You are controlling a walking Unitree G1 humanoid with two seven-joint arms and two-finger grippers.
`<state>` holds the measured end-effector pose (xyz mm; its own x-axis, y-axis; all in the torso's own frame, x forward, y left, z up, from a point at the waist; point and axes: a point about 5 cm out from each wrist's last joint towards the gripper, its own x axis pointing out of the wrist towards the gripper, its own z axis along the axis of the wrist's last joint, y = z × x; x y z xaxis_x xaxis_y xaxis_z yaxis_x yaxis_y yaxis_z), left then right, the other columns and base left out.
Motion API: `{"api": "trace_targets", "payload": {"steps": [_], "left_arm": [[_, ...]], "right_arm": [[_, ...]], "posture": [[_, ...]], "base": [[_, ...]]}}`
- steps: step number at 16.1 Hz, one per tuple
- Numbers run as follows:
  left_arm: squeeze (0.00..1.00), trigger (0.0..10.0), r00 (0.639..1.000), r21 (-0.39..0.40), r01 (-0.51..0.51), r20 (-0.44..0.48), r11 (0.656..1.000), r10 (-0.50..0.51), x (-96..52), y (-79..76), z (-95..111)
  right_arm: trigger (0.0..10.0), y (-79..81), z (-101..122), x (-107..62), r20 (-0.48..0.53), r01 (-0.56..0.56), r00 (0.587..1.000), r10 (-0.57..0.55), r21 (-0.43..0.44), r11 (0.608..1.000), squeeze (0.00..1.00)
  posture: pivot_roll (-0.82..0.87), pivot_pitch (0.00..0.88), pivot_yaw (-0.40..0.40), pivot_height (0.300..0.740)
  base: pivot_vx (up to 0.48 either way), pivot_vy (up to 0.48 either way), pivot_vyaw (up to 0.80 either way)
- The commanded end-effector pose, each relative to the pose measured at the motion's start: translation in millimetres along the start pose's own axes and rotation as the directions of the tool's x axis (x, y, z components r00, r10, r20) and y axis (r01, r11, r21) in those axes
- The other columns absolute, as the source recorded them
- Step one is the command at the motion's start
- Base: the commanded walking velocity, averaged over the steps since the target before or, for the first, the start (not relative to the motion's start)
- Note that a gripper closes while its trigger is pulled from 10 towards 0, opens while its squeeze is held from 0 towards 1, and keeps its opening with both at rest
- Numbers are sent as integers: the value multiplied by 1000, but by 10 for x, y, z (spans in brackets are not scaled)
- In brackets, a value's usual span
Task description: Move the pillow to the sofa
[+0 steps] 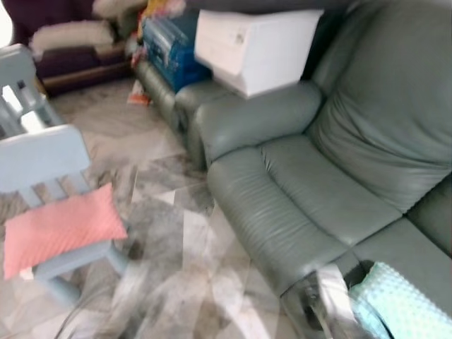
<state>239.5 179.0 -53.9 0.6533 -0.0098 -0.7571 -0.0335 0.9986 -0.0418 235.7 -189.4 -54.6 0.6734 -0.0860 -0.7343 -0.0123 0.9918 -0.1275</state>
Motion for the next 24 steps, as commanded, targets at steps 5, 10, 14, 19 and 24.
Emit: {"api": "trace_targets", "payload": {"steps": [5, 10, 14, 19, 24], "left_arm": [[0, 10000, 998, 57, -42, -50, 997, 45, -41, 131, -185], [0, 10000, 996, 97, -49, -72, 994, 56, -57, 186, -240], [0, 10000, 996, 113, -50, -66, 992, 58, -54, 217, -198], [0, 10000, 996, 99, -63, -57, 993, 69, -48, 231, -153], [0, 10000, 992, 148, -80, -81, 986, 93, -76, 325, -223]], "right_arm": [[10000, 6, -171, -31, -43, -19, 999, 15, -77, 997, 0], [10000, -31, -155, -25, -54, 2, 999, -4, -38, 999, 0], [10000, -147, -76, -13, -51, -14, 999, 11, -45, 999, 0], [10000, -136, -164, -29, -83, -51, 995, 52, 15, 999, 0], [10000, -117, -108, -17, -76, -70, 994, 74, 51, 996, 0]], "posture": [[-134, 0, 34, 740], [-134, 0, 43, 740], [-138, 0, 46, 740], [-134, 0, 43, 740], [-136, 0, 70, 740]], "base": [[0, 0, 0], [0, 0, 0], [0, 0, 0], [0, 0, 0], [0, 0, 0]]}}
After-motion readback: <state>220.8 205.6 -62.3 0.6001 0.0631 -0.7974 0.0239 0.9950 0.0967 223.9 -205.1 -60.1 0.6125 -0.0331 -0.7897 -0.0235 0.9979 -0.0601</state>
